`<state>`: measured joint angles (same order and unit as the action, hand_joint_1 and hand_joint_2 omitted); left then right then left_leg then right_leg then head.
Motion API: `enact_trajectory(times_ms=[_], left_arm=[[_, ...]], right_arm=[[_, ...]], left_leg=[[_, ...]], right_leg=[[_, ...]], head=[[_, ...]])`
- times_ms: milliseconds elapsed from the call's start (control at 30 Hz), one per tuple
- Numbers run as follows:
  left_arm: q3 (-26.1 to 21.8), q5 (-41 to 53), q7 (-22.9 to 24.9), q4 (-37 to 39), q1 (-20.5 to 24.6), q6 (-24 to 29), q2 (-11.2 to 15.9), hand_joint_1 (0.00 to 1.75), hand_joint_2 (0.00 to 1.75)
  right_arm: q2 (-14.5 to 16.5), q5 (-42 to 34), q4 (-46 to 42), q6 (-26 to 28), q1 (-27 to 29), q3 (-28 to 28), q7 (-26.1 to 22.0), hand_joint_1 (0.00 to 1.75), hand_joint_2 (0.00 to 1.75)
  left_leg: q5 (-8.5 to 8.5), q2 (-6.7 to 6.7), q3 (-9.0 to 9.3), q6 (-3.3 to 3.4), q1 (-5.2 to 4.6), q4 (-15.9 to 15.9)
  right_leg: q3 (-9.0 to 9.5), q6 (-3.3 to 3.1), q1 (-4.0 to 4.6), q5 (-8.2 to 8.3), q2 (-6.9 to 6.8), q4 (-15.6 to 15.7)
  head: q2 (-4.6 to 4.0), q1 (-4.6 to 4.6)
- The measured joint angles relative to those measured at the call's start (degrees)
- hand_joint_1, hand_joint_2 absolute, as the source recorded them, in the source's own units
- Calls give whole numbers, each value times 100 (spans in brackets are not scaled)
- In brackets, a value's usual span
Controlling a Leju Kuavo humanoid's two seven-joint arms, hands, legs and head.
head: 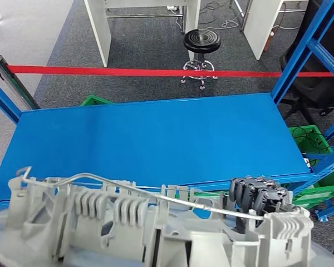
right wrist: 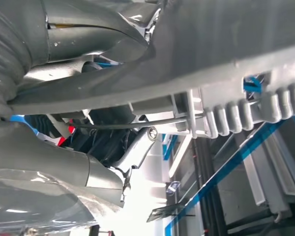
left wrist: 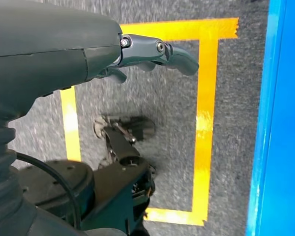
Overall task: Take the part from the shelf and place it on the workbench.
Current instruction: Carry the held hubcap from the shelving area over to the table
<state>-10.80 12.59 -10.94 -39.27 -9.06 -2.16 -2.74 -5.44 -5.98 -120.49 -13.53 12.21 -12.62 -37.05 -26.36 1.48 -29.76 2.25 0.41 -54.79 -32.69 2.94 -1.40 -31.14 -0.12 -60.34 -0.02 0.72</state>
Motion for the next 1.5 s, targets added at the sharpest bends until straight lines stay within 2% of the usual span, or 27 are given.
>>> enact_trajectory(times_ms=[67,133,167,233,300,433,467,533,600,633,700,767,800,867,933,967,1033,1100,1133,1167,1200,1233,1267,1333,1400,1467,1500], left_arm=[[-113,218,53,-65,-6,9,-53,0,175],[-234,379,104,-89,-6,36,-112,0,175],[-285,442,125,-92,-5,51,-142,0,175],[-367,541,152,-93,-2,94,-188,0,175],[-455,648,174,-91,5,146,-208,0,175],[-568,847,180,-89,29,181,-232,0,175],[-592,874,180,-88,35,185,-239,0,175],[-632,954,181,-86,51,219,-252,0,175],[-668,1096,190,-86,61,306,-258,0,175],[-695,1179,203,-86,64,361,-262,0,175],[-775,1351,244,-96,68,446,-273,0,175],[-867,1494,279,-123,72,458,-262,0,175],[-904,1540,289,-137,74,443,-247,0,175],[-972,1588,295,-150,75,398,-212,0,175],[-1041,1623,297,-161,70,364,-204,0,175],[-1074,1655,311,-186,63,352,-216,0,175],[-1148,1763,401,-314,29,314,-285,0,175],[-1218,1869,503,-470,-17,264,-386,0,175],[-1239,1897,528,-522,-31,249,-432,0,175],[-1256,1912,543,-568,-40,242,-466,0,175],[-1275,1919,550,-608,-47,239,-498,0,175],[-1295,1922,554,-649,-53,238,-523,0,175],[-1318,1922,557,-691,-60,239,-544,0,175],[-1350,1924,562,-757,-70,241,-569,0,175],[-1363,1925,564,-796,-79,243,-581,0,175],[-1372,1926,570,-821,-92,243,-591,0,175],[-1379,1926,573,-834,-101,243,-593,0,175]], right_arm=[[2,122,74,183,-48,-14,86,175,175],[1,237,145,347,-43,-27,177,175,175],[0,282,175,405,-34,-32,213,175,175],[-2,333,216,472,-27,-37,260,175,175],[-2,363,239,520,-34,-48,282,175,175],[-4,432,262,583,-22,-67,293,175,175],[-4,440,267,589,-23,-73,291,175,175],[-3,477,273,627,-30,-87,292,175,175],[-3,565,285,705,-28,-97,309,175,175],[-3,614,292,748,-25,-105,318,175,175],[-4,694,302,827,-21,-134,327,175,175],[-4,735,303,872,-20,-168,327,175,175],[-4,745,303,881,-19,-181,327,175,175],[-4,751,303,883,-17,-198,327,175,175],[-7,754,300,883,-12,-205,326,175,175],[-8,756,299,883,-8,-208,325,175,175],[-12,764,298,879,-1,-211,325,175,175],[-11,771,298,875,5,-220,325,175,175],[-12,773,298,874,9,-225,325,175,175],[-13,774,298,873,11,-230,325,175,175],[-14,775,298,873,11,-234,325,175,175],[-15,777,298,872,11,-239,324,175,175],[-16,778,298,872,7,-244,324,175,175],[-17,781,296,872,-1,-253,323,175,175],[-17,782,295,872,-1,-256,320,175,175],[-18,781,296,873,4,-255,319,175,175],[-18,781,296,872,4,-255,319,175,175]], left_leg=[[34,14,-39,16,6,-4],[40,20,-92,4,16,-48],[40,21,-121,-10,32,-82],[19,19,-190,-78,75,-186],[-9,11,-284,-180,73,-333],[-17,-6,-408,-307,59,-475],[-141,-20,-456,-329,70,-573],[-618,-56,-634,-353,77,-1105],[-1055,-70,-810,-338,67,-1820],[-1116,-72,-810,-310,57,-2009],[-910,-80,-527,-208,12,-1776],[-664,-118,13,-40,-59,-972],[-625,-139,229,10,-89,-616],[-638,-162,397,43,-137,-271],[-506,-141,343,14,-146,-182],[-426,-125,304,16,-133,-128],[-259,-88,184,26,-102,-52],[-134,-68,23,45,-111,-64],[-81,-57,-64,43,-114,-86],[-33,-46,-155,39,-116,-115],[7,-39,-248,30,-115,-154],[41,-33,-336,17,-114,-203],[68,-31,-410,-3,-118,-255],[107,-30,-507,-40,-134,-350],[165,-29,-546,-77,-139,-385],[220,-36,-570,-138,-126,-380],[160,-51,-591,-179,-117,-410]], right_leg=[[-302,32,-10,-390,8,-740],[-476,82,-36,-498,5,-1225],[-422,107,-53,-391,1,-1158],[-52,178,-90,-69,-33,-476],[237,178,-99,78,-49,47],[135,-27,-88,87,-3,28],[88,-86,-85,120,-1,23],[-21,-193,-65,205,1,24],[-150,-244,-17,295,5,22],[-212,-259,11,341,7,20],[-326,-277,69,433,19,17],[-409,-276,113,520,34,18],[-432,-260,118,562,37,23],[-449,-200,93,656,35,52],[-465,-131,72,732,44,98],[-506,-104,76,659,46,73],[-638,-61,75,191,42,-273],[-754,-18,69,-328,31,-948],[-758,-1,68,-401,28,-1229],[-698,12,69,-338,26,-1368],[-549,19,68,-176,22,-1309],[-298,20,65,-3,13,-1049],[8,16,65,57,2,-653],[548,-12,73,-42,-9,104],[672,-60,89,-159,-4,378],[588,-140,89,-132,-8,398],[561,-187,81,-98,-12,410]], head=[[0,14],[0,15],[0,17],[0,25],[0,60],[0,36],[0,26],[0,-7],[0,-21],[0,-22],[0,-22],[0,-17],[0,-16],[0,-19],[0,-27],[0,-23],[0,-6],[0,3],[0,2],[0,3],[0,3],[0,3],[0,4],[0,1],[0,0],[0,3],[0,1]])
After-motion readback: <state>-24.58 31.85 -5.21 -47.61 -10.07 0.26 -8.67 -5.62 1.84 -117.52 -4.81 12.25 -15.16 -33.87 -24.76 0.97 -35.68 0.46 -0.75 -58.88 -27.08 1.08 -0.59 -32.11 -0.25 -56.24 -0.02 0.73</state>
